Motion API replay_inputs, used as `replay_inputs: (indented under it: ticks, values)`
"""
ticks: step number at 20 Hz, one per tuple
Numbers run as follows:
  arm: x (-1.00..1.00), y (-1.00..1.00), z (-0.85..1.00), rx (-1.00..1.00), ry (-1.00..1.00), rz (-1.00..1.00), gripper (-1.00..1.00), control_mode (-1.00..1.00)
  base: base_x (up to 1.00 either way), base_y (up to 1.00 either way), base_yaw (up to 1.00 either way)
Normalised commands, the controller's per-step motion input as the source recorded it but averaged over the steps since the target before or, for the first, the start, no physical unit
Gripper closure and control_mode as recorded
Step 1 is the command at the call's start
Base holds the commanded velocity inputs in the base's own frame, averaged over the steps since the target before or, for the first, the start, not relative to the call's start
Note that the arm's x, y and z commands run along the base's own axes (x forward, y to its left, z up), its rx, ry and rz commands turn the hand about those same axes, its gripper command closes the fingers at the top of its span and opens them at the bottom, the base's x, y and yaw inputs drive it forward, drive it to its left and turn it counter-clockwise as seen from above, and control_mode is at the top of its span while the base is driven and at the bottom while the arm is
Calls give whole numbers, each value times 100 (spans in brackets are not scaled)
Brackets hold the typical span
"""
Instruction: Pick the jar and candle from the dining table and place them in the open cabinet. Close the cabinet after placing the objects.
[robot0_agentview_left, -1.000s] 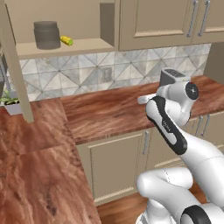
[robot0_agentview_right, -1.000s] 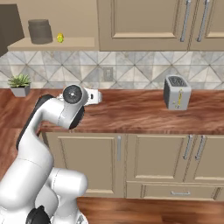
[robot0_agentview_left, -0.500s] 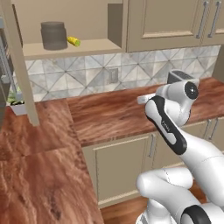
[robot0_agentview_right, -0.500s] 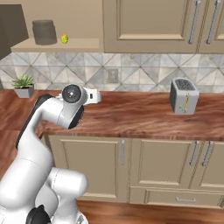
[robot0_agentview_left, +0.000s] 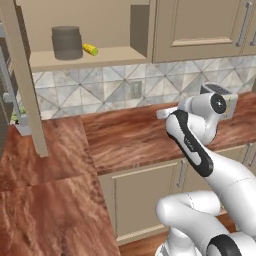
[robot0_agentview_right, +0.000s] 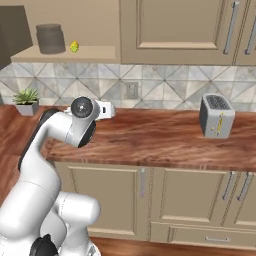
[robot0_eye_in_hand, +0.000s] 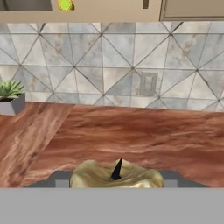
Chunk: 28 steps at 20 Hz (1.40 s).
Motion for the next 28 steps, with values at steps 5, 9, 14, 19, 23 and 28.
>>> replay_inputs:
  ticks: [5, 9, 14, 19, 23, 28]
  values:
    - [0, 0, 0, 0, 0, 0, 100, 100, 17, 36, 8]
    - [0, 0, 0, 0, 0, 0, 100, 100, 5, 63, 8]
    - [0, 0, 0, 0, 0, 0, 100, 100, 13, 40, 5]
    - [0, 0, 0, 0, 0, 0, 100, 100, 40, 27, 2]
    - [0, 0, 0, 0, 0, 0, 100, 100, 47, 21, 1]
    - [0, 0, 0, 0, 0, 0, 100, 100, 73, 15, 0]
